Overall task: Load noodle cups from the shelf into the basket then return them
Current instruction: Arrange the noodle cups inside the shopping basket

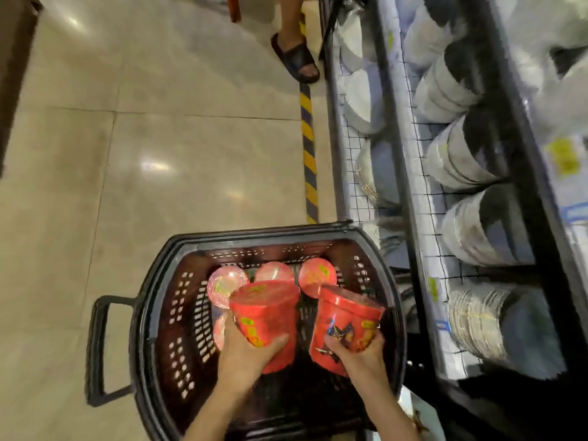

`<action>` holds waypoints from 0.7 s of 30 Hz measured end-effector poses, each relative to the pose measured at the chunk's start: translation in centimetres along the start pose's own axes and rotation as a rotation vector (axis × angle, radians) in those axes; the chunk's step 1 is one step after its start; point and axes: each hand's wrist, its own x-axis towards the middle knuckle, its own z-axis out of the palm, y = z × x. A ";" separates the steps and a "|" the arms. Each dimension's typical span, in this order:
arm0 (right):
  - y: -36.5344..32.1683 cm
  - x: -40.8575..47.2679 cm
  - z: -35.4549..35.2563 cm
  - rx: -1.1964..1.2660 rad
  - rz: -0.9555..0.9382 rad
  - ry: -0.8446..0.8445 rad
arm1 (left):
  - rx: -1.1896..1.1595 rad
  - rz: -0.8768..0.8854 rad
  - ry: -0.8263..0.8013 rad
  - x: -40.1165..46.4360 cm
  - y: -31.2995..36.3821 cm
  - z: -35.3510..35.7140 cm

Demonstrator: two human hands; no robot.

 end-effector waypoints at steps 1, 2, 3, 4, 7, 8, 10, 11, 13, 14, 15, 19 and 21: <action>1.1 1.8 0.8 -0.023 0.002 -0.001 | 0.005 -0.011 0.012 1.5 -1.6 1.1; 2.2 3.6 1.5 -0.041 0.006 -0.007 | 0.013 -0.029 0.018 2.7 -2.8 2.1; 3.2 5.3 2.2 -0.055 0.013 -0.010 | 0.015 -0.050 0.024 3.9 -4.0 3.0; 4.2 6.9 2.9 -0.066 0.018 -0.012 | 0.019 -0.077 0.019 4.8 -5.0 4.0; 6.8 11.1 4.6 -0.120 0.021 -0.024 | 0.023 -0.089 0.014 7.5 -8.7 6.8; 7.7 12.3 5.0 -0.137 0.019 -0.027 | 0.030 -0.077 0.017 8.2 -9.8 7.6; 8.9 14.2 5.7 -0.170 0.024 -0.045 | 0.045 -0.087 0.033 9.5 -11.7 8.8; 9.3 14.8 5.9 -0.188 0.030 -0.053 | 0.050 -0.099 0.039 10.0 -12.5 9.3; 10.3 15.7 6.2 -0.239 0.025 -0.044 | 0.057 -0.120 0.043 10.8 -13.6 10.0; 11.0 16.1 6.3 -0.272 0.008 -0.042 | 0.055 -0.125 0.044 11.0 -14.1 10.3; 11.7 16.2 6.5 -0.308 -0.007 -0.054 | 0.043 -0.122 0.045 11.2 -14.6 10.5; 13.6 16.9 7.9 -0.214 0.080 -0.127 | -0.029 -0.098 0.051 11.3 -15.6 11.6; 13.2 17.3 8.5 -0.107 0.160 -0.149 | -0.024 -0.068 0.067 11.3 -16.1 12.0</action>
